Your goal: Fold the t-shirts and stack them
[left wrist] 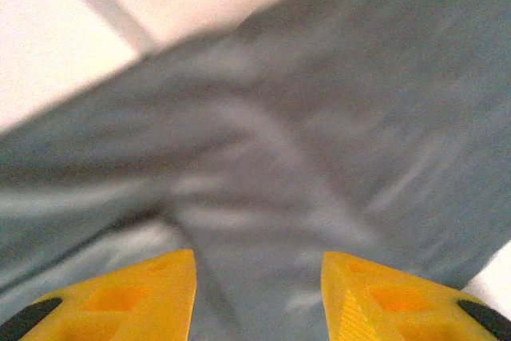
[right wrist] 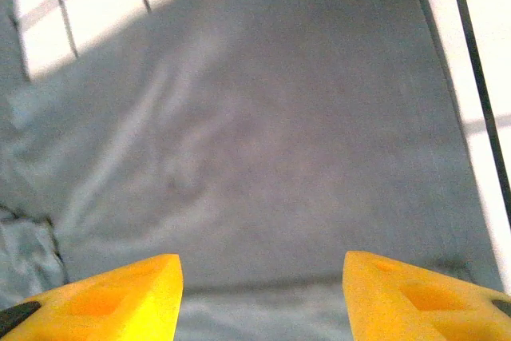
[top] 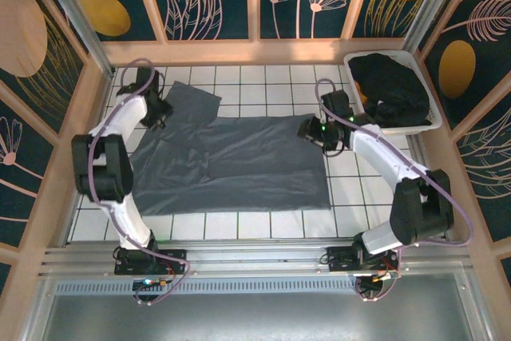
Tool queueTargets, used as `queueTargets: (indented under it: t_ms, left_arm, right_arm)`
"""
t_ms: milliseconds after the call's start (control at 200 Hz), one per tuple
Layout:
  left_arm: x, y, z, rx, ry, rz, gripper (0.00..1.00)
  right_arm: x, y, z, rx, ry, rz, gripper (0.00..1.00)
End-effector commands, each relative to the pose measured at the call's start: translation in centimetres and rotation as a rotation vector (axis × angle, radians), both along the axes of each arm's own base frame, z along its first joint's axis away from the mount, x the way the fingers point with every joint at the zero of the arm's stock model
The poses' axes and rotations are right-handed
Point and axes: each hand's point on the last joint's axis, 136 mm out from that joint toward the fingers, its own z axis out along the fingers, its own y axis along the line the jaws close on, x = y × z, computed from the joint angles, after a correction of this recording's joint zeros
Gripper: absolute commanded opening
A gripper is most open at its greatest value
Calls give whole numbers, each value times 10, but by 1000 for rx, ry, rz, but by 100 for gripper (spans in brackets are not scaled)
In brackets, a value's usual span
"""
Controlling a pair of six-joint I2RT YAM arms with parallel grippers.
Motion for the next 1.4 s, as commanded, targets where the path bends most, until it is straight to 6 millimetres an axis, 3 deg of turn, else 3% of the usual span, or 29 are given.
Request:
queueTargets:
  t_ms: [0, 140, 290, 470, 576, 746, 936, 1156, 1261, 1396]
  left_arm:
    - [37, 11, -18, 64, 47, -21, 45]
    - [105, 9, -26, 61, -47, -36, 45]
    - [164, 18, -33, 94, -156, -26, 45]
    - [205, 39, -40, 92, -301, 2, 43]
    - [220, 38, -42, 87, -364, -27, 42]
    - [229, 29, -63, 41, -376, -47, 42]
    - [219, 12, -96, -12, -295, -53, 42]
    - [213, -22, -101, -13, -254, -115, 42]
    - [200, -25, -108, 62, -182, -123, 40]
    - [175, -14, -127, 127, -58, -83, 36]
  right_arm:
    - [45, 6, 12, -7, -101, 20, 56]
    - [77, 20, 26, 23, -156, 48, 56]
    - [85, 27, 25, 42, -143, 60, 55]
    - [80, 26, 24, 58, -129, 49, 55]
    - [77, 26, 21, 63, -120, 44, 55]
    - [72, 27, 12, 74, -98, 46, 55]
    - [73, 31, 4, 88, -86, 53, 55]
    - [82, 37, 3, 106, -91, 64, 55]
    - [84, 39, 2, 111, -91, 67, 55]
    - [83, 39, 1, 111, -92, 62, 55]
